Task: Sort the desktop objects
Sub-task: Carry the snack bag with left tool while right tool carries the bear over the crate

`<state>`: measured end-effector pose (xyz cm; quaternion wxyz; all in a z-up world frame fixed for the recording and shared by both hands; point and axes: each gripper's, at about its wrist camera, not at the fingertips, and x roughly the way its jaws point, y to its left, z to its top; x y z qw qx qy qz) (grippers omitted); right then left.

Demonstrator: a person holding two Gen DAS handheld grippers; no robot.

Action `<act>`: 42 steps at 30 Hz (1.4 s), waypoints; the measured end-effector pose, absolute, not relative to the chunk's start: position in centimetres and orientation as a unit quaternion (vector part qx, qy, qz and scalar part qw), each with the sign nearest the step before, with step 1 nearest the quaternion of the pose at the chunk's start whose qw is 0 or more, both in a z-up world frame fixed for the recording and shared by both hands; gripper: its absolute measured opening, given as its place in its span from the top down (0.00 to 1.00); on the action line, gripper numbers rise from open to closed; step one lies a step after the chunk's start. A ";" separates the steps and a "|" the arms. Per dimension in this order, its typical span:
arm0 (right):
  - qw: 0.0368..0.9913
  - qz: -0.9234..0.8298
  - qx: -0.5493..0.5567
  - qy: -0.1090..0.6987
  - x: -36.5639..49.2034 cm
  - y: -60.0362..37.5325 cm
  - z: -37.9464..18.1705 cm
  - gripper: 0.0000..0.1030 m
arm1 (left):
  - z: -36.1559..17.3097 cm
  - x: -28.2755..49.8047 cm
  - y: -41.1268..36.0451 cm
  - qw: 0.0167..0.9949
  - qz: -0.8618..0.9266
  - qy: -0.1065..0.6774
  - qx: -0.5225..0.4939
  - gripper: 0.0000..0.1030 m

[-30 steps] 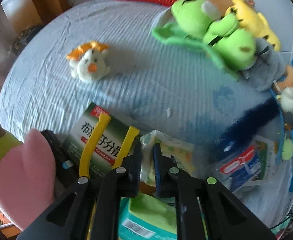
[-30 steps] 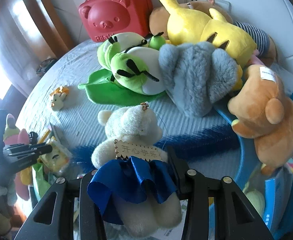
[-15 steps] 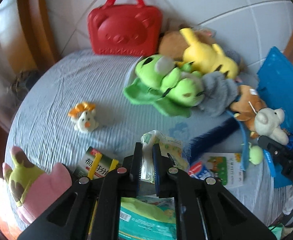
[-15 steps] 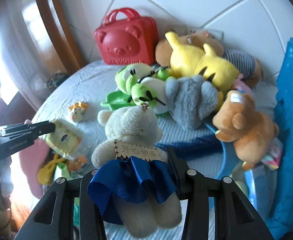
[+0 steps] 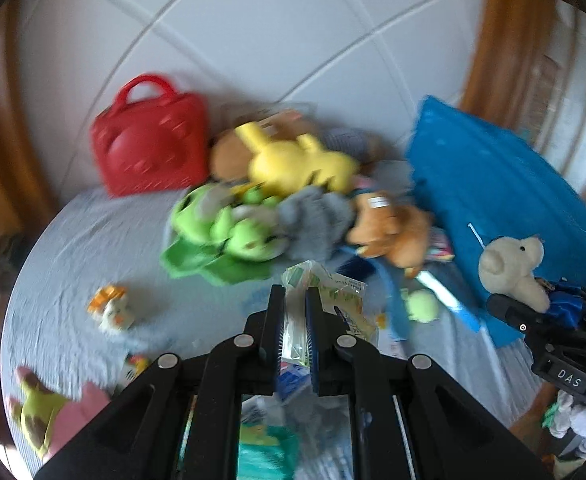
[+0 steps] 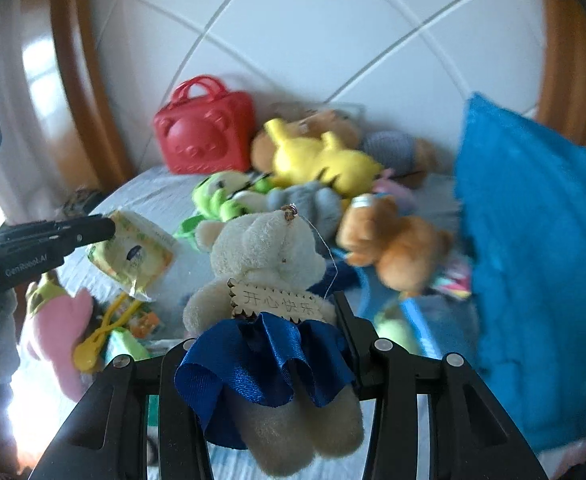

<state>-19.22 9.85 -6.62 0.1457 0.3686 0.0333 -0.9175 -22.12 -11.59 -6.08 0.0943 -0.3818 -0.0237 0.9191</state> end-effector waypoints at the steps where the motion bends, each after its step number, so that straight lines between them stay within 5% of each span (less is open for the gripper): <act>1: 0.132 -0.922 0.362 0.030 -18.5 10.6 -6.2 0.59 | -5.7 -22.1 -10.6 0.105 0.920 -0.019 -0.378 0.90; 24: -0.014 -0.967 0.256 -0.003 -15.6 40.4 3.8 0.59 | 6.9 -25.0 19.6 0.202 0.944 0.030 -0.259 0.90; 42: -0.015 -0.920 0.390 0.012 -21.8 51.9 -4.6 0.59 | 0.0 -29.6 35.4 0.185 0.893 0.130 -0.389 0.90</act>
